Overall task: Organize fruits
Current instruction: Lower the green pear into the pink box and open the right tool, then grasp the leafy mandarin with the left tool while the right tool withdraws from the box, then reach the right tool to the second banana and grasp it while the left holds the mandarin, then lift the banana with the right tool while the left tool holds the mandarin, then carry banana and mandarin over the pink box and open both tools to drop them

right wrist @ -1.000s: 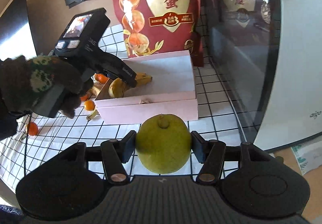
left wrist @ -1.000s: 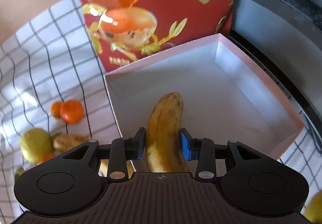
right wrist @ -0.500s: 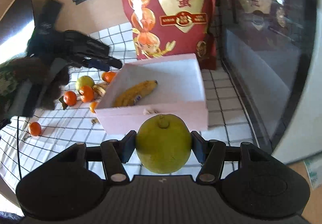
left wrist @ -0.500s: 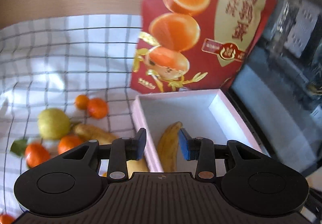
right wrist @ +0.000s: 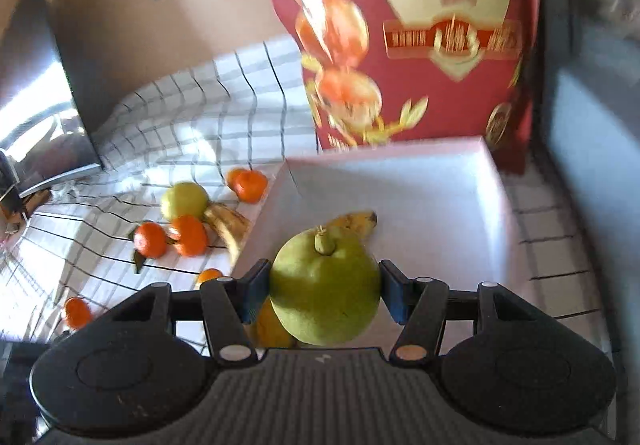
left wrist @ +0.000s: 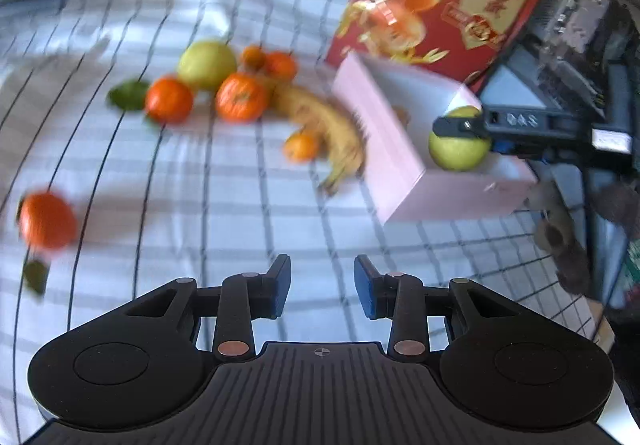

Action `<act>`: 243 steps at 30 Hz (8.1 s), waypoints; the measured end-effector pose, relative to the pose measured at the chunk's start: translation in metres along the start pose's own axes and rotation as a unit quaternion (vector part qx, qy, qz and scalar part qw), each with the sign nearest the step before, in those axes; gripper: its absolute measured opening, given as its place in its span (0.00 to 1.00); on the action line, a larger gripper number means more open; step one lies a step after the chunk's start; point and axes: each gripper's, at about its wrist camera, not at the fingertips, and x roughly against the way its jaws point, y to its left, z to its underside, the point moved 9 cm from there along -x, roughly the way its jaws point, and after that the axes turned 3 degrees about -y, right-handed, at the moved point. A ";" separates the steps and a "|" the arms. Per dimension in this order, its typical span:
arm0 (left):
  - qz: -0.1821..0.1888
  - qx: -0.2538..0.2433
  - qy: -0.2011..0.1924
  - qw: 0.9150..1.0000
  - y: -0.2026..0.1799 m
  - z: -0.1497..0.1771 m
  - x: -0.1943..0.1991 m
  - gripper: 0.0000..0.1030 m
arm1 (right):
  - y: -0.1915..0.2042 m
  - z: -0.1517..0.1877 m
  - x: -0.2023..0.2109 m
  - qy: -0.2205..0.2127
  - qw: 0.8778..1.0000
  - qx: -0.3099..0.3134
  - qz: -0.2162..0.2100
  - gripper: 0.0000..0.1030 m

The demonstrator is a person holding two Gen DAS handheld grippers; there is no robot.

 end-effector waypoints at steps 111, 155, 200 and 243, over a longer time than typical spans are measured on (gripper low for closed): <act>-0.002 0.036 -0.016 0.999 0.051 -0.001 0.013 0.46 | 0.147 -0.003 -0.041 0.059 0.960 0.275 -0.009 0.67; -0.032 0.097 -0.012 0.995 0.097 0.007 0.017 0.46 | 0.161 0.039 -0.078 0.163 0.951 0.256 -0.057 0.38; -0.030 0.092 -0.008 0.995 0.087 0.011 0.018 0.46 | 0.153 0.089 -0.043 0.053 0.989 0.127 0.049 0.45; -0.037 0.036 0.006 0.999 0.062 0.016 0.008 0.47 | 0.136 0.098 -0.024 0.060 0.984 0.170 0.001 0.41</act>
